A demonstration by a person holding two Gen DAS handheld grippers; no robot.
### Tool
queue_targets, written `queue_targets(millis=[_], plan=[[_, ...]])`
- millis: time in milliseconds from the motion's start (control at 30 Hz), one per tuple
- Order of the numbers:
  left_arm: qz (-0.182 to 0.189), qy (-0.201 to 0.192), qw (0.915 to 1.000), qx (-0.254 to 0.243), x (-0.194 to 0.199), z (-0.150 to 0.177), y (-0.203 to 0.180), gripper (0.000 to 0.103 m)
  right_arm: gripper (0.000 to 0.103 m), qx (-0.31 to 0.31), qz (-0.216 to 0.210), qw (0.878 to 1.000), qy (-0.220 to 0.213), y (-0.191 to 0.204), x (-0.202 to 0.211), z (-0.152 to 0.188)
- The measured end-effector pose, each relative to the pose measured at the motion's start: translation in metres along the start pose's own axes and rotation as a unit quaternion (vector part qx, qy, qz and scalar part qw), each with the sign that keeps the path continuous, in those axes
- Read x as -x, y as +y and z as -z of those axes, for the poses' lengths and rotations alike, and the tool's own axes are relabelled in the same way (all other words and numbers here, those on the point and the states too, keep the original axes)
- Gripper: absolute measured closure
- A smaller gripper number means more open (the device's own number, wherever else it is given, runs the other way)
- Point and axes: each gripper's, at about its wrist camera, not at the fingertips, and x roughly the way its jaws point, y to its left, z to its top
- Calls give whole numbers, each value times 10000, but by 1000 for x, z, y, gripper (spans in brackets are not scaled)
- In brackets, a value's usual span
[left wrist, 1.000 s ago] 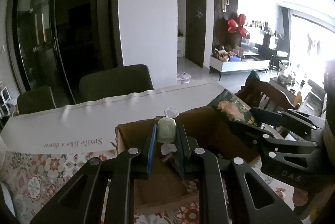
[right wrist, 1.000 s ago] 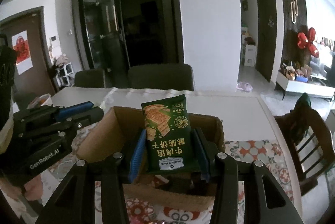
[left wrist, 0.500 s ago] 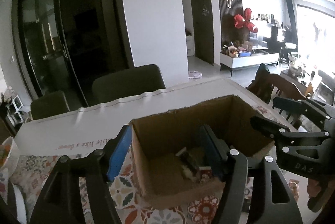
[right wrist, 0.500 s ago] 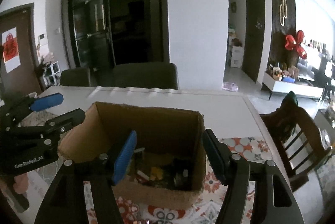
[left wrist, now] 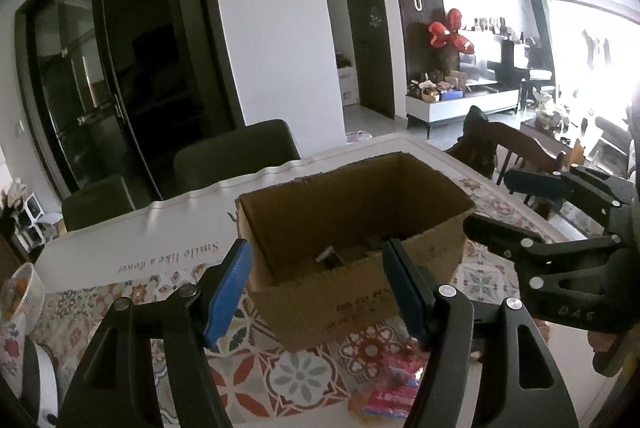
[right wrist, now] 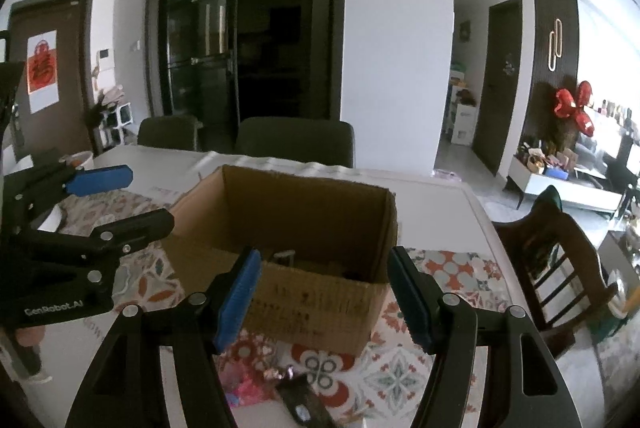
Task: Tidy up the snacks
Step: 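Grasp the pink snack pack with the left tool while the right tool grasps the dark cheese cracker bar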
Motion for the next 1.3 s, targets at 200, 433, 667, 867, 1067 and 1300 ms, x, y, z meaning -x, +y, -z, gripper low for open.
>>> queue_targets(millis=[200,433,667,867,1067,1300], plan=[[-39,-41,9997,-227,12,18,-13,36,37,139,-53,9998,89,2,10,16],[-23,124,9993,-355,11,43,-25,36,37,232,-90,9992,315,4,14,44],[211,584,9972,-423,-2,69,-35,36,37,357,-98,9973,640,5,8,65],[486,972,9933,-403,-17,86,-39,36,37,408,-186,9934,1052,6,-4,83],[746,1382,9864,-486,-34,99,-46,36,37,510,-418,9853,1575,8,-22,101],[1025,1767,9774,-538,-56,110,-54,36,37,648,-588,9756,2015,7,-43,113]])
